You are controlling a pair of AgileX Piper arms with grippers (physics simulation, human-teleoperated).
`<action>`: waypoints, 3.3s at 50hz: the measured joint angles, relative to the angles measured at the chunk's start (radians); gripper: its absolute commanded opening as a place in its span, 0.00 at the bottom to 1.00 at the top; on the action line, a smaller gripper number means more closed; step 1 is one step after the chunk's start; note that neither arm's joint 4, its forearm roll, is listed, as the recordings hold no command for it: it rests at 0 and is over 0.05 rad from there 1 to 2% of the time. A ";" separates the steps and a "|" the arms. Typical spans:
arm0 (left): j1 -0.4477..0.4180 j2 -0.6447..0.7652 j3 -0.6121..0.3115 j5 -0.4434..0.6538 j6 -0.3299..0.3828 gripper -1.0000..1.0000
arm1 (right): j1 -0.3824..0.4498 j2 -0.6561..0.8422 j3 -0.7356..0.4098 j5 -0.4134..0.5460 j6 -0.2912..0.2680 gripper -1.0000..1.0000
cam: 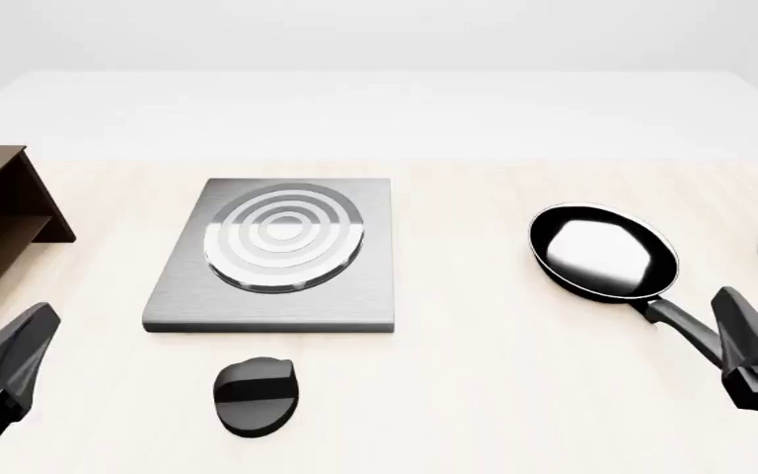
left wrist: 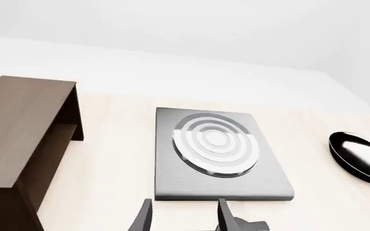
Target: Turn on the stove and put the frying pan on it.
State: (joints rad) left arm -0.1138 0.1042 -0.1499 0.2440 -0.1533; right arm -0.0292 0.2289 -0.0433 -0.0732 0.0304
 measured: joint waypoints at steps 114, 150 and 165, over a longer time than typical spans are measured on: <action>0.143 -0.104 0.093 -0.096 0.181 1.00 | -0.160 1.129 -0.311 -0.216 -0.375 1.00; 0.145 -0.104 0.088 -0.089 0.171 1.00 | -0.216 1.421 -0.243 -0.507 -0.408 1.00; 0.148 -0.104 0.089 -0.087 0.171 1.00 | -0.223 1.380 -0.225 -0.490 -0.431 0.00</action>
State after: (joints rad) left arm 0.0337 0.0003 -0.0607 0.1572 0.0179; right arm -0.2518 1.6084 -0.2682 -0.5627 -0.4004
